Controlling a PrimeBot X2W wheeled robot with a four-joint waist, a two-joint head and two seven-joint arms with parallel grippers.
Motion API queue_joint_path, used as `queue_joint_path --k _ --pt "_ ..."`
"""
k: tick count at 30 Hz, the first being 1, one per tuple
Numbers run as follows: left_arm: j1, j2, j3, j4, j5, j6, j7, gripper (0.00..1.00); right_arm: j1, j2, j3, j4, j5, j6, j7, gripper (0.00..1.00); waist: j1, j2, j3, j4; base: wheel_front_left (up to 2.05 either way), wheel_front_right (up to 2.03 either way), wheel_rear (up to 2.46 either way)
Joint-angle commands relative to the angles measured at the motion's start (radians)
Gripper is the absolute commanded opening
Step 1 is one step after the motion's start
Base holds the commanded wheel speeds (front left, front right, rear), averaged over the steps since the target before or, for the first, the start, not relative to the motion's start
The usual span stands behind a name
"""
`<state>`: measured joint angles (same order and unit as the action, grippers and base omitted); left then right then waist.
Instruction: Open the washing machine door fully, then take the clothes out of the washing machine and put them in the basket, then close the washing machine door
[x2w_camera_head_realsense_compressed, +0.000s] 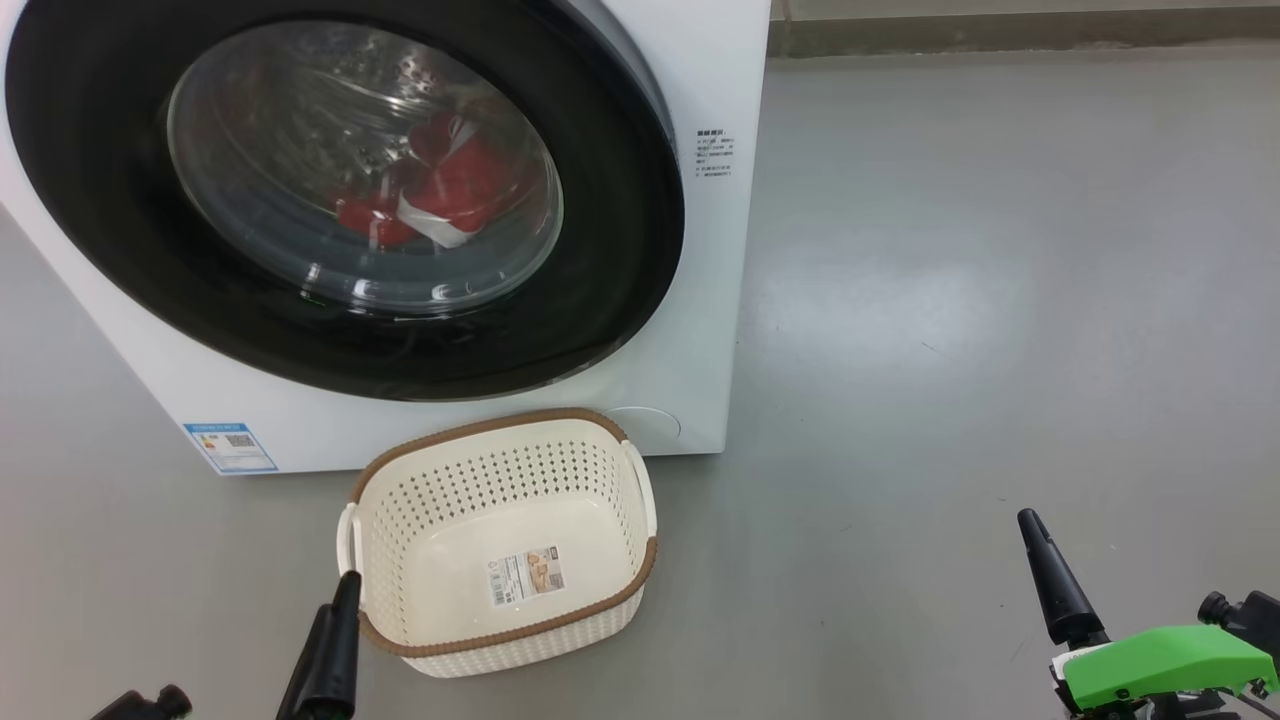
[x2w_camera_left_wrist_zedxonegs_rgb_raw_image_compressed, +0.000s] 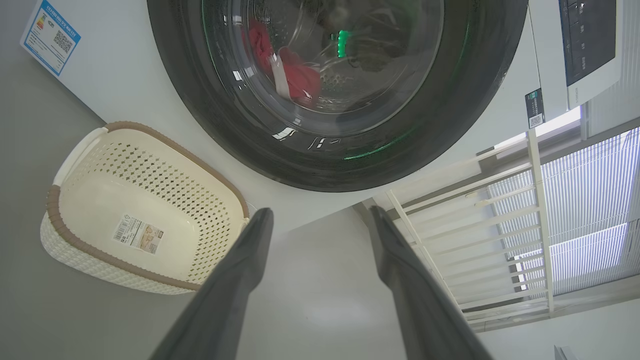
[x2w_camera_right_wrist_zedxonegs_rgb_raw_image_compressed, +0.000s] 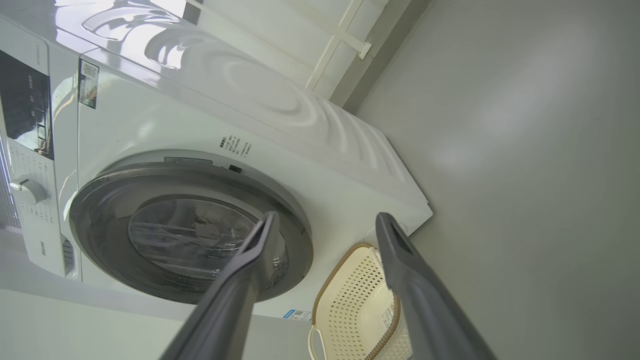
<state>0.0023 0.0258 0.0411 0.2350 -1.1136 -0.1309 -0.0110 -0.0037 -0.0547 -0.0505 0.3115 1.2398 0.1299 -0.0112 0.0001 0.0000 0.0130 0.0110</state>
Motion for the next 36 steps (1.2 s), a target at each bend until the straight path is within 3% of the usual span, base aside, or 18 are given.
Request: queue_joint_path --k 1,36 --pt "-0.01 0.016 0.009 -0.037 0.045 0.0 -0.013 1.0 -0.012 -0.016 0.014 -0.03 -0.034 0.0 -0.015 1.0 -0.0001 0.0 0.001 0.001 0.0 0.0 0.0" --pt "0.004 0.019 -0.019 -0.118 0.462 0.0 -0.114 1.0 0.005 -0.044 0.066 -0.063 -0.362 0.001 -0.115 1.0 -0.0001 0.0 0.02 0.005 0.0 0.0 0.0"
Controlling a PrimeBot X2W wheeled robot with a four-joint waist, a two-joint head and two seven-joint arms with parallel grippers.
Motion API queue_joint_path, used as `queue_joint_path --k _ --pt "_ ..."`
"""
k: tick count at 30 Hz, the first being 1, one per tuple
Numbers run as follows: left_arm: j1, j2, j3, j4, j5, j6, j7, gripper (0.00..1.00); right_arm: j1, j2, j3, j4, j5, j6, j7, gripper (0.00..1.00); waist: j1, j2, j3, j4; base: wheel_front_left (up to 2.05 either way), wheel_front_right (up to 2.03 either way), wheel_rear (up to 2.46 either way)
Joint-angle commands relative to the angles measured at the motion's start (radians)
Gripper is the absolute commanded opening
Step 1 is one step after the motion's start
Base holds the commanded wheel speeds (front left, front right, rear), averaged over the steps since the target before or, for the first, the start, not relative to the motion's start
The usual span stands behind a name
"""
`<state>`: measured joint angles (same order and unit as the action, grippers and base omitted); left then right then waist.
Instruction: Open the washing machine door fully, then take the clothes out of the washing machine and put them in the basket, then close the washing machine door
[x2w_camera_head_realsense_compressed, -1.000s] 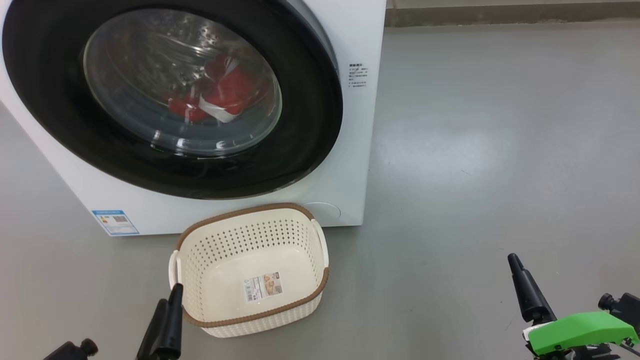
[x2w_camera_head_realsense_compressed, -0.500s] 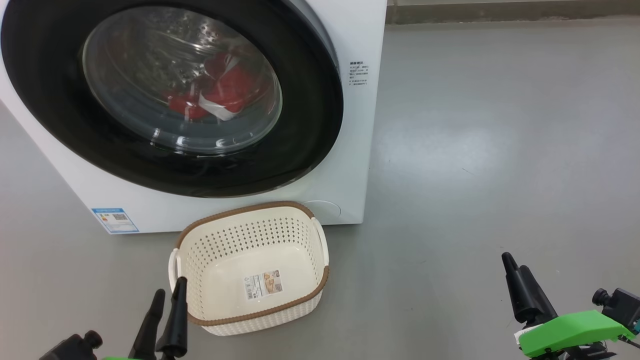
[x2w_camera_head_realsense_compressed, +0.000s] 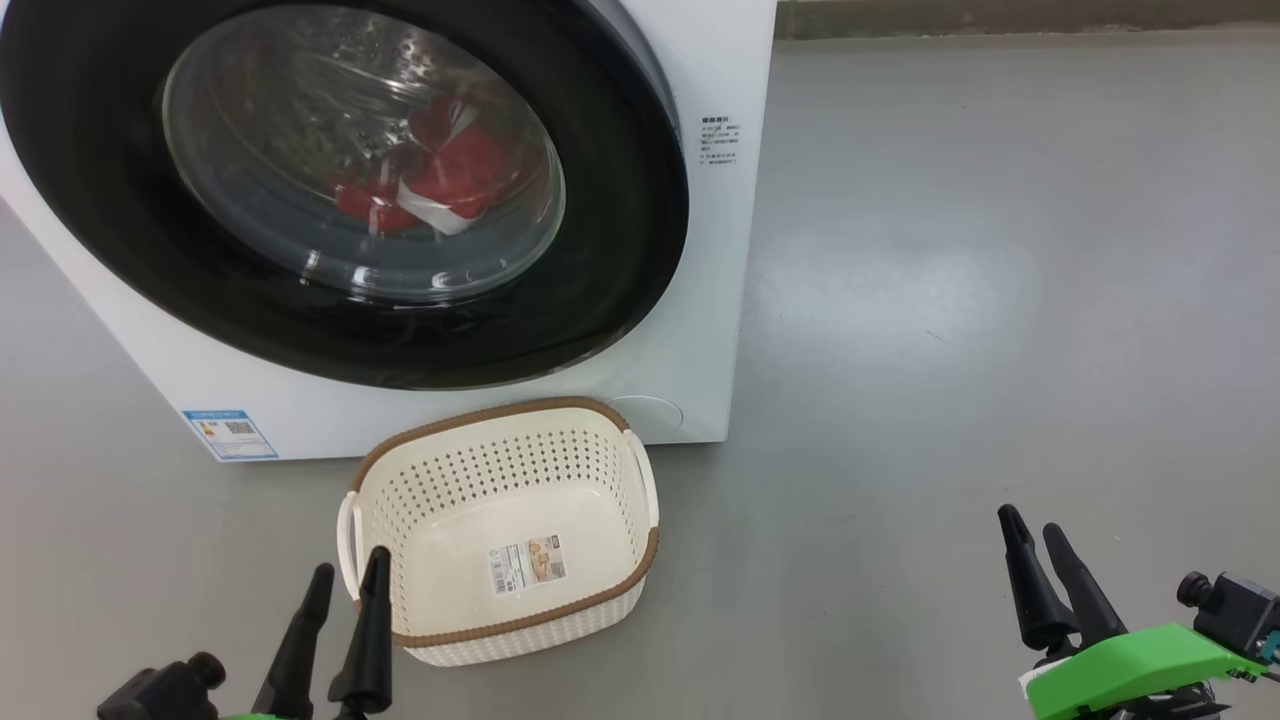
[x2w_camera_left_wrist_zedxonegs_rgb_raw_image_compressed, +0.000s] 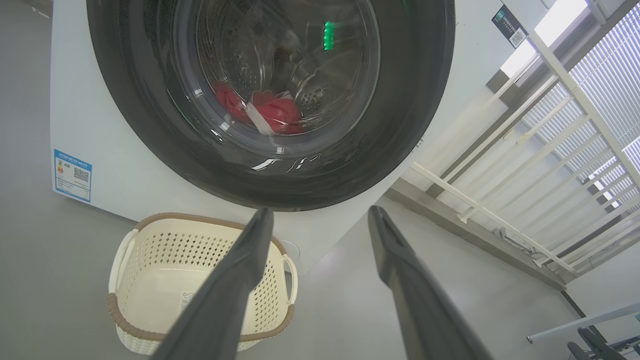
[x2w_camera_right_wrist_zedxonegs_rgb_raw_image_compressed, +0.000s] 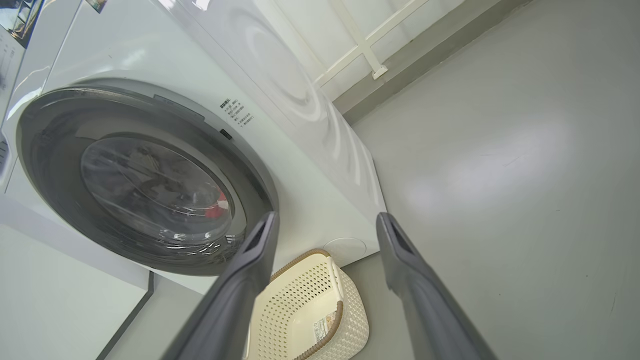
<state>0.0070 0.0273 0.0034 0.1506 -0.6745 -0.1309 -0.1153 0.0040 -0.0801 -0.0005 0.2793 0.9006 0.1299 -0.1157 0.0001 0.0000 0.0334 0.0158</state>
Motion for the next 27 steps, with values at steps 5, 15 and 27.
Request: queue_joint_path --k 5,15,27 --pt "0.005 0.018 0.015 -0.043 0.082 0.0 -0.024 1.0 0.004 -0.025 0.024 -0.033 -0.066 0.001 -0.025 1.0 -0.0001 0.0 -0.002 0.0 0.0 0.0 0.0" --pt "0.015 0.019 0.005 -0.054 0.203 0.0 -0.054 1.0 0.014 -0.036 0.031 -0.045 -0.16 0.001 -0.054 1.0 -0.0001 0.0 -0.003 -0.001 0.0 0.0 0.0" --pt "0.024 0.021 0.0 -0.065 0.348 0.004 -0.092 1.0 0.027 -0.046 0.045 -0.057 -0.283 0.001 -0.092 1.0 -0.0001 0.0 0.001 0.0 0.0 0.0 0.0"
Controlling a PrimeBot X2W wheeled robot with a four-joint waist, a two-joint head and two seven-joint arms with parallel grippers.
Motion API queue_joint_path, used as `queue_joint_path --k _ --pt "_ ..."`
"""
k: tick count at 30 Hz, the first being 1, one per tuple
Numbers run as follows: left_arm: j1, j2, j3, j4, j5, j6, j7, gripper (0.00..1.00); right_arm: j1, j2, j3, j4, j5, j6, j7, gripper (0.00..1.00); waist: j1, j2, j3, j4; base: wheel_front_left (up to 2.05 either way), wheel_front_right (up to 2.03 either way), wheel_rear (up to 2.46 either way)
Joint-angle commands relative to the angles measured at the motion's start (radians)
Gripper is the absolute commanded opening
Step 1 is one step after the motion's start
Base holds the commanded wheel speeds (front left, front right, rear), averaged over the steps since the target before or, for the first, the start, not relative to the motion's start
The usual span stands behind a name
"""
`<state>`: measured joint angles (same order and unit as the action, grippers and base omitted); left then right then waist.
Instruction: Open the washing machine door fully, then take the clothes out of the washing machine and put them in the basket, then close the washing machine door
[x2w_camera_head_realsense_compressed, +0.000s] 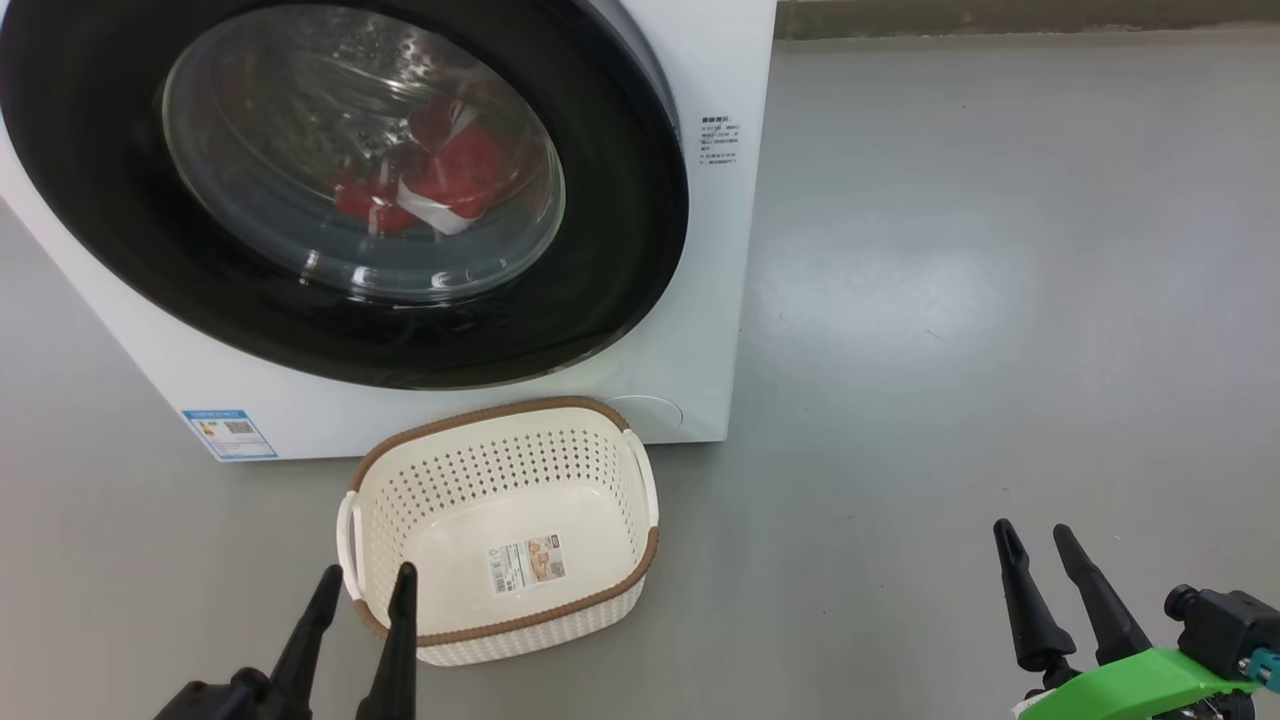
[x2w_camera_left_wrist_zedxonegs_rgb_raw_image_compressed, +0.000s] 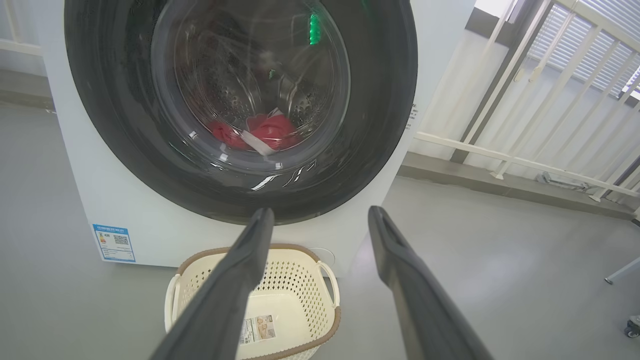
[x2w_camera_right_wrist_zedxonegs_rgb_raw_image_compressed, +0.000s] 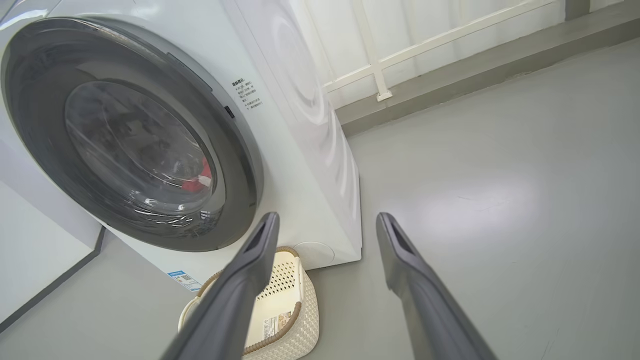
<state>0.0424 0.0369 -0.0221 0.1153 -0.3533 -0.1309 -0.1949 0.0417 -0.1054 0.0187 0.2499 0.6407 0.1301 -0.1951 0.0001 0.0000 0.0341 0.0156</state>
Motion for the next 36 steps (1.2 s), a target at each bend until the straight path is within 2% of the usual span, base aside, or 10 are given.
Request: queue_joint_path --k 1,19,29,36 --pt "-0.011 0.011 0.025 -0.029 0.038 0.004 -0.016 1.0 -0.009 -0.021 0.026 -0.029 -0.032 0.001 -0.016 1.0 0.0 0.0 0.0 0.0 0.0 0.0 0.0" --pt "-0.006 0.013 0.022 -0.041 0.225 0.006 -0.066 1.0 0.006 -0.024 0.022 -0.057 -0.198 0.001 -0.066 1.0 -0.0001 0.0 0.01 -0.001 0.0 0.0 0.0" --pt "-0.002 0.013 0.038 0.014 0.162 0.013 -0.067 1.0 0.028 -0.003 -0.021 -0.062 -0.199 0.001 -0.067 1.0 -0.0001 0.0 0.006 -0.004 0.0 0.0 0.0" --pt "-0.013 0.013 0.048 0.038 0.158 0.016 -0.067 1.0 0.035 0.011 -0.043 -0.072 -0.209 0.001 -0.067 1.0 -0.0001 0.0 0.014 -0.004 0.0 0.0 0.0"
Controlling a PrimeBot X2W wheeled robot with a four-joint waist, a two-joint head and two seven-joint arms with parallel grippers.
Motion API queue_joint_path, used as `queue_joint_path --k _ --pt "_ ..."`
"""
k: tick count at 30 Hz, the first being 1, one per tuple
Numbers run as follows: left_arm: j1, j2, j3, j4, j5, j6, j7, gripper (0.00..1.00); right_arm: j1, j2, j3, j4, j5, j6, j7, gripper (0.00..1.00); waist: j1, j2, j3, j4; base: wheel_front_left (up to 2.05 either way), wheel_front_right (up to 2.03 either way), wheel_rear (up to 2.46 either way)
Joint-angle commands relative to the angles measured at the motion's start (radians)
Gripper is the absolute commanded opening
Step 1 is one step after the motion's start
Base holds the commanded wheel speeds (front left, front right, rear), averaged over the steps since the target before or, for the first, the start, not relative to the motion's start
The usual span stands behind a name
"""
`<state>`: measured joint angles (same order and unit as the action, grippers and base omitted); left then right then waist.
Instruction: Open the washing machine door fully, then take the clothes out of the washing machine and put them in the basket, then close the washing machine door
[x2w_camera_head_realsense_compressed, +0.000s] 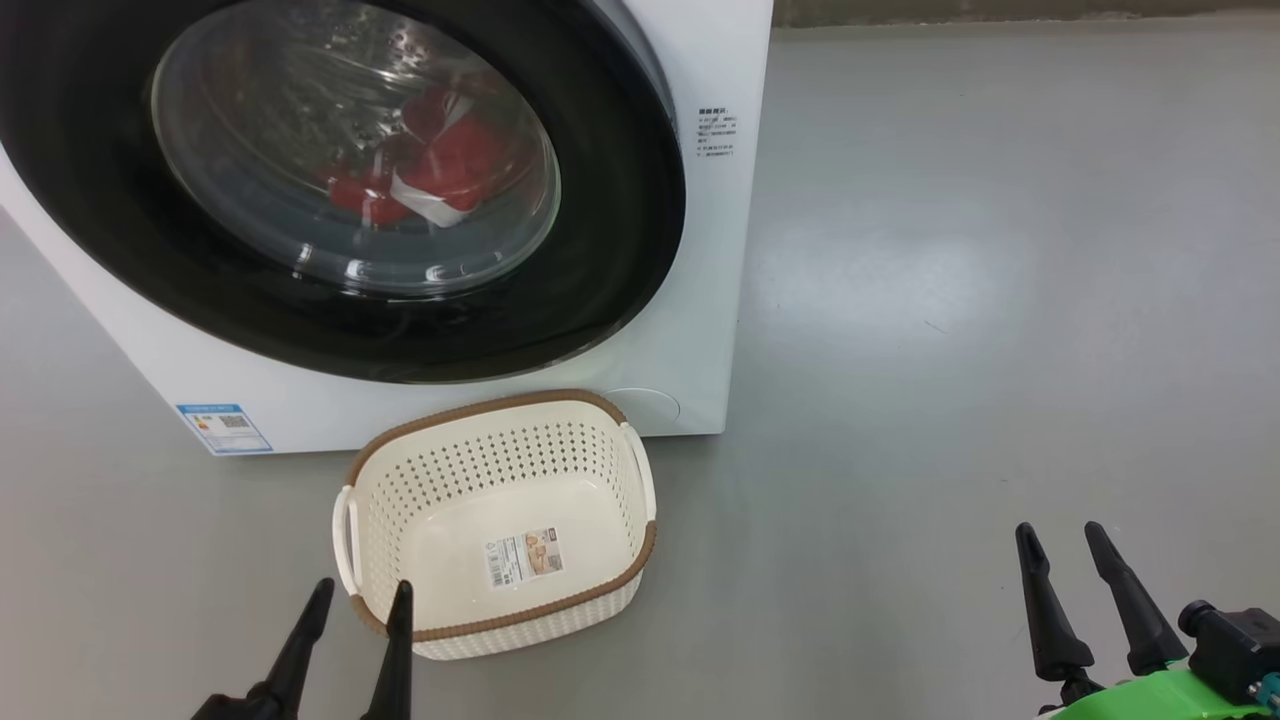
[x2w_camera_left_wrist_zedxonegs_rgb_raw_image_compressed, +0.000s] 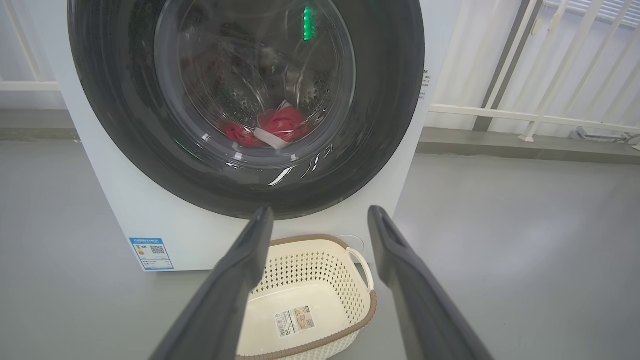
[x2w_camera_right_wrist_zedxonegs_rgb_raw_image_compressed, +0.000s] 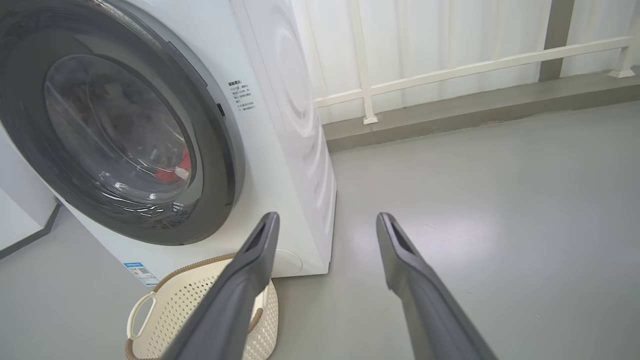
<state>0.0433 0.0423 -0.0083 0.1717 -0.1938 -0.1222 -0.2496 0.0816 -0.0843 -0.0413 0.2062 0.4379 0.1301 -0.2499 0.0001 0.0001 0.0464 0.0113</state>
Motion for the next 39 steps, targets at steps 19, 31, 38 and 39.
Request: queue_joint_path --k 19,31,38,39 --pt "-0.033 0.008 0.03 -0.033 -0.004 0.008 -0.012 1.0 -0.027 -0.005 0.023 -0.044 -0.016 0.001 -0.012 0.0 0.0 -0.0001 0.026 0.006 0.0 0.0 0.0" --pt "-0.061 0.008 0.0 -0.054 -0.007 0.006 -0.012 1.0 -0.234 0.016 0.078 -0.073 0.116 0.001 -0.012 0.0 0.0 -0.0001 0.065 0.015 0.0 0.0 0.0" --pt "-0.091 0.008 -0.039 -0.062 -0.015 0.004 -0.012 1.0 -0.42 0.014 0.092 -0.036 0.189 0.001 -0.012 0.0 0.0 -0.0001 0.098 0.056 0.0 0.0 0.0" --pt "-0.095 0.008 -0.045 -0.063 -0.017 0.003 -0.012 1.0 -0.445 0.009 0.094 -0.028 0.198 0.001 -0.012 0.0 0.0 -0.0001 0.103 0.062 0.0 0.0 0.0"
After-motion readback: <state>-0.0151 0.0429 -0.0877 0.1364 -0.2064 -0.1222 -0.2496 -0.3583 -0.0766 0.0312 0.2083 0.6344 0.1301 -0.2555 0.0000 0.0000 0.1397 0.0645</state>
